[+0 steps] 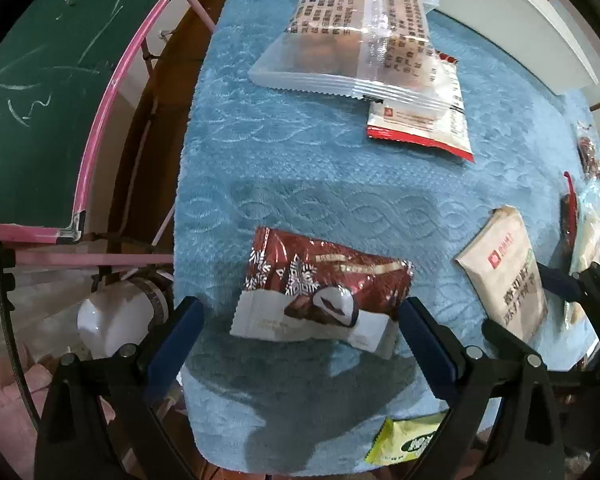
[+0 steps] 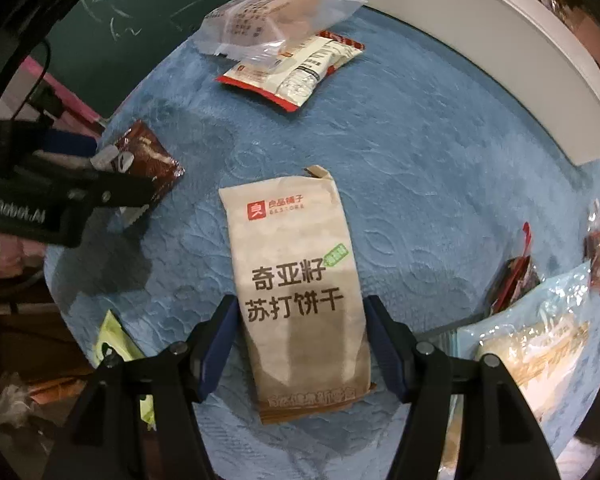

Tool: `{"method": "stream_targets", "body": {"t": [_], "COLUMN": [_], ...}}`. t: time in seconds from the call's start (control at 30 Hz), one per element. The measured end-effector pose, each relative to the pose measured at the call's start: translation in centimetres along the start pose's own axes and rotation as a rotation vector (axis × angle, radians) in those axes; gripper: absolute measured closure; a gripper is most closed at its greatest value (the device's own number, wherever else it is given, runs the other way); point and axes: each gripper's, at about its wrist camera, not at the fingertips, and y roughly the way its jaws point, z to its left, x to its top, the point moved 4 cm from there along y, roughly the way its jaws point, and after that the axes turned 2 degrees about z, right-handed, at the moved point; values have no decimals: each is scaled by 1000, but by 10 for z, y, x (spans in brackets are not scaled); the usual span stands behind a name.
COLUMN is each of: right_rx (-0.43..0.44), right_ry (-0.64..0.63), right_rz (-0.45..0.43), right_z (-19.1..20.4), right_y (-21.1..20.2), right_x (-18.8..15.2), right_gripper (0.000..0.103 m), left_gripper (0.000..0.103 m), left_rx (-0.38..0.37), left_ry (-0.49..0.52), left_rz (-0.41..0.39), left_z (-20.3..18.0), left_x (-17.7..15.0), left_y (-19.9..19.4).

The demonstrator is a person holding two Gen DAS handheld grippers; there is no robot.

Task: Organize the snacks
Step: 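Grasp the brown chocolate wrapper with left tool while right tool grasps the cracker pack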

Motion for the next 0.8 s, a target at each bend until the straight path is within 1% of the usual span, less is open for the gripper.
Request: {"method": "stream_targets", "body": {"t": [0.27, 0.37, 0.4, 0.5, 0.63, 0.67, 0.73, 0.8], "right_rx": [-23, -16, -16, -20, -18, -19, -20, -18], "right_ry": [-23, -19, -20, -27, -26, -27, -29, -27], "right_rz": [-1, 2, 2, 1, -1, -2, -2, -2], "right_z": [1, 4, -3, -6, -8, -8, -7, -7], "right_y": [1, 1, 2, 2, 1, 1, -1, -2], "right_x": [1, 3, 6, 7, 6, 6, 5, 3], "right_gripper": [40, 40, 40, 41, 43, 46, 46, 47], "left_gripper": [6, 6, 6, 6, 7, 10, 19, 32], "left_rx": [54, 46, 46, 54, 51, 53, 54, 59], "left_ry": [55, 64, 66, 65, 69, 70, 74, 80], "left_rz": [24, 34, 33, 41, 29, 22, 10, 1], "left_z": [-13, -20, -21, -21, -23, -23, -15, -14], "left_x": [4, 4, 4, 3, 4, 4, 2, 0], "left_y": [9, 7, 7, 10, 9, 8, 9, 8]}}
